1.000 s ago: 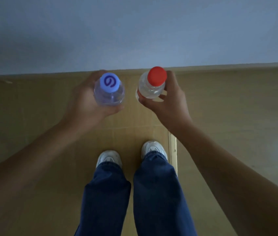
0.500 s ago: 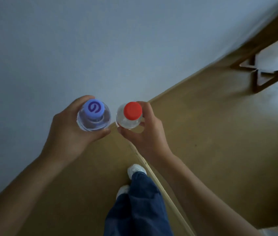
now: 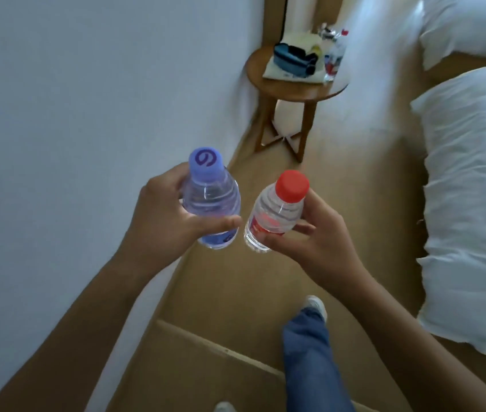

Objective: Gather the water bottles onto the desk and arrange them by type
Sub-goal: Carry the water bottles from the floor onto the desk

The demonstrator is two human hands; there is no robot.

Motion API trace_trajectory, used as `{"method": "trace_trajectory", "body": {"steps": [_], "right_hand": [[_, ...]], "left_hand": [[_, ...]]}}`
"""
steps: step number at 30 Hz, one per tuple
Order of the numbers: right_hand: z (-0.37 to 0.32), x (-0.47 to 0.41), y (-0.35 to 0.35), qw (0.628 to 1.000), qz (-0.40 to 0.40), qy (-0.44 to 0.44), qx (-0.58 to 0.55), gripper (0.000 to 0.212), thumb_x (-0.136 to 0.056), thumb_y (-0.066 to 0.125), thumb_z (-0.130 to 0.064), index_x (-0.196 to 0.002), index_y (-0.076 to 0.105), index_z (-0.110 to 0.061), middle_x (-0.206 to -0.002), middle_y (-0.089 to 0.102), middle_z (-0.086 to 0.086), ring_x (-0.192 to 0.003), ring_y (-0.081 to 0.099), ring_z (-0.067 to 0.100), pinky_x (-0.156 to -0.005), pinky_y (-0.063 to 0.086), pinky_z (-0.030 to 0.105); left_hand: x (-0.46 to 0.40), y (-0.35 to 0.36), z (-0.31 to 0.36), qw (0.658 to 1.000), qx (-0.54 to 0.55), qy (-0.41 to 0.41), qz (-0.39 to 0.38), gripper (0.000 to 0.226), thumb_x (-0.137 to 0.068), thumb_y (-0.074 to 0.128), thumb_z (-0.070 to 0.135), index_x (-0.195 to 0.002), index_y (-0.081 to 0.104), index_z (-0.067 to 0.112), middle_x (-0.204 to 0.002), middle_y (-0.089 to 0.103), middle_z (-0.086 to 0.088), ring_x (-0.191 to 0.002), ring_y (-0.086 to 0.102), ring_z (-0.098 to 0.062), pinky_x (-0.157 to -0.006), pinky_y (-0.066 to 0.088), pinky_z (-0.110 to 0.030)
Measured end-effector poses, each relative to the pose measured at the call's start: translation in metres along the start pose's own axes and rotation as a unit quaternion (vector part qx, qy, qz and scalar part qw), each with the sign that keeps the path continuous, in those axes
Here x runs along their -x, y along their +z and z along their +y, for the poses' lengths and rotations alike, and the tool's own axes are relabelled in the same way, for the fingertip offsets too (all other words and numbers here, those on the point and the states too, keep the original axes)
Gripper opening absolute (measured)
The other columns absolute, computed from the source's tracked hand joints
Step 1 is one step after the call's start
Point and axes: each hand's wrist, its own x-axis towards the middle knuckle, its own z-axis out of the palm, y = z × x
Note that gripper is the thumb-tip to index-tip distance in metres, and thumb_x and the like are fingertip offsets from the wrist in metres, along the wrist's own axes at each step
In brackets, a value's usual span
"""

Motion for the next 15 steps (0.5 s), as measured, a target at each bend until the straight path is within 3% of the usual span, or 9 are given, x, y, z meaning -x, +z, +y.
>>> {"method": "trace_trajectory", "body": {"steps": [5, 9, 15], "right_hand": [[0.003, -0.049, -0.142, 0.996, 0.076, -0.011, 0.047, 0.054, -0.071, 0.085, -0.03, -0.119, 0.06, -0.028, -0.106, 0.068, -0.022, -0.1, 0.065, -0.001, -0.088, 0.052, 0.015], [0.009, -0.108, -0.254, 0.992, 0.104, -0.021, 0.062, 0.055, -0.071, 0.087, -0.028, -0.12, 0.063, -0.024, -0.106, 0.07, -0.018, -0.1, 0.066, 0.001, -0.088, 0.052, 0.017], [0.023, -0.197, -0.388, 0.987, 0.142, -0.038, 0.071, 0.055, -0.07, 0.087, -0.028, -0.119, 0.061, -0.026, -0.101, 0.067, -0.028, -0.095, 0.066, -0.006, -0.081, 0.048, 0.006]], "left_hand": [[-0.114, 0.077, 0.082, 0.998, 0.023, 0.053, -0.04, 0.056, -0.06, 0.09, 0.031, -0.106, 0.068, 0.009, -0.089, 0.073, 0.001, -0.085, 0.07, -0.017, -0.074, 0.056, -0.019], [-0.208, 0.143, 0.151, 0.994, 0.054, 0.075, -0.058, 0.062, -0.054, 0.085, 0.048, -0.104, 0.07, 0.014, -0.088, 0.074, 0.003, -0.081, 0.07, -0.009, -0.069, 0.055, -0.016], [-0.336, 0.23, 0.222, 0.986, 0.118, 0.093, -0.068, 0.045, -0.056, 0.085, 0.039, -0.095, 0.068, 0.028, -0.086, 0.073, 0.017, -0.08, 0.069, 0.003, -0.065, 0.049, -0.007]]}}
